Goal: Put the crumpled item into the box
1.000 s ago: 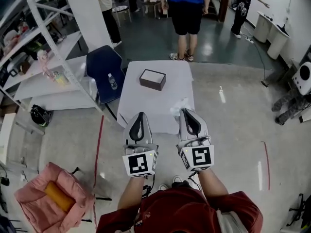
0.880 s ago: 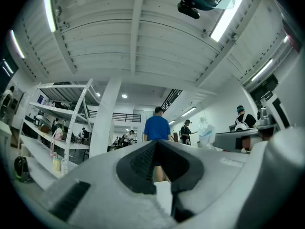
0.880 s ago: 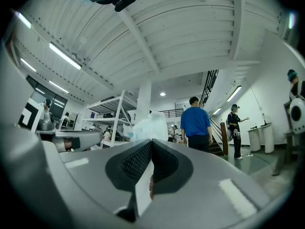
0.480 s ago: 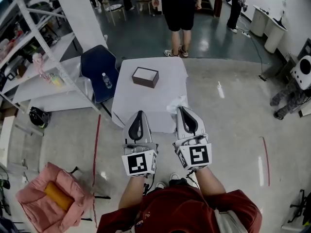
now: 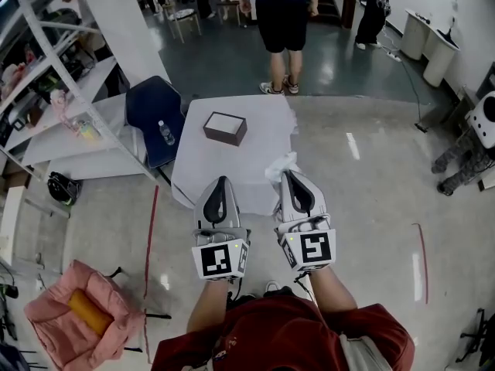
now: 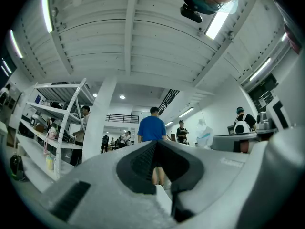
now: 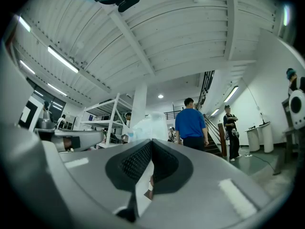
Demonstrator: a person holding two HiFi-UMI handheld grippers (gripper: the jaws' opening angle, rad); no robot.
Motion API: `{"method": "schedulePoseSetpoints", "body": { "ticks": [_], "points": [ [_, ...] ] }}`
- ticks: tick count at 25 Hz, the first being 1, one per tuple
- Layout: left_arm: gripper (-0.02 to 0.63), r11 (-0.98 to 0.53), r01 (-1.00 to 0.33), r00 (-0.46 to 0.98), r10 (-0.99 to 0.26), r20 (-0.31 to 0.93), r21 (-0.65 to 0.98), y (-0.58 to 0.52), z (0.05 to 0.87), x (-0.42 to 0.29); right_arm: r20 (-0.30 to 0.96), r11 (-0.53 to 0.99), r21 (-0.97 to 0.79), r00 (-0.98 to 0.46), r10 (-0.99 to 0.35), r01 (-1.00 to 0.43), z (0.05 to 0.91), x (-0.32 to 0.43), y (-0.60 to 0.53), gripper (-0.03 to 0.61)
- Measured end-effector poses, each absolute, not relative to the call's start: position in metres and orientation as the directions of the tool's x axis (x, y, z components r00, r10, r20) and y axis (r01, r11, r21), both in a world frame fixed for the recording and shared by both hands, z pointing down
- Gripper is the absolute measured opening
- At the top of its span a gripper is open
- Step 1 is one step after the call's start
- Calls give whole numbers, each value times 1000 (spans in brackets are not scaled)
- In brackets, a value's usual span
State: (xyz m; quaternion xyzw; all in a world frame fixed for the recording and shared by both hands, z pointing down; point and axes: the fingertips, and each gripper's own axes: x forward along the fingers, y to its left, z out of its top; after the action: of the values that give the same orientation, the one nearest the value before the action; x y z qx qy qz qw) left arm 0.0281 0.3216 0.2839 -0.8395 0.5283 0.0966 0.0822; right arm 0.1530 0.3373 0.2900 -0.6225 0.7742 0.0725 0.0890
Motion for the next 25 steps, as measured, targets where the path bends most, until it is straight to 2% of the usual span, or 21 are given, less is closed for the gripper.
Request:
{"method": "schedulePoseSetpoints", "body": {
  "ticks": [13,25],
  "points": [
    [3,-392,-918,394,-888,-236,-60,299,290,52,-224,265,-24,-253,-941,-964,301,173,308,3],
    [3,-417,-908,415,-880,-232,-45,238,295,34,-208,252,-8,-245,-947,-968,303,153,249,3]
  ]
}}
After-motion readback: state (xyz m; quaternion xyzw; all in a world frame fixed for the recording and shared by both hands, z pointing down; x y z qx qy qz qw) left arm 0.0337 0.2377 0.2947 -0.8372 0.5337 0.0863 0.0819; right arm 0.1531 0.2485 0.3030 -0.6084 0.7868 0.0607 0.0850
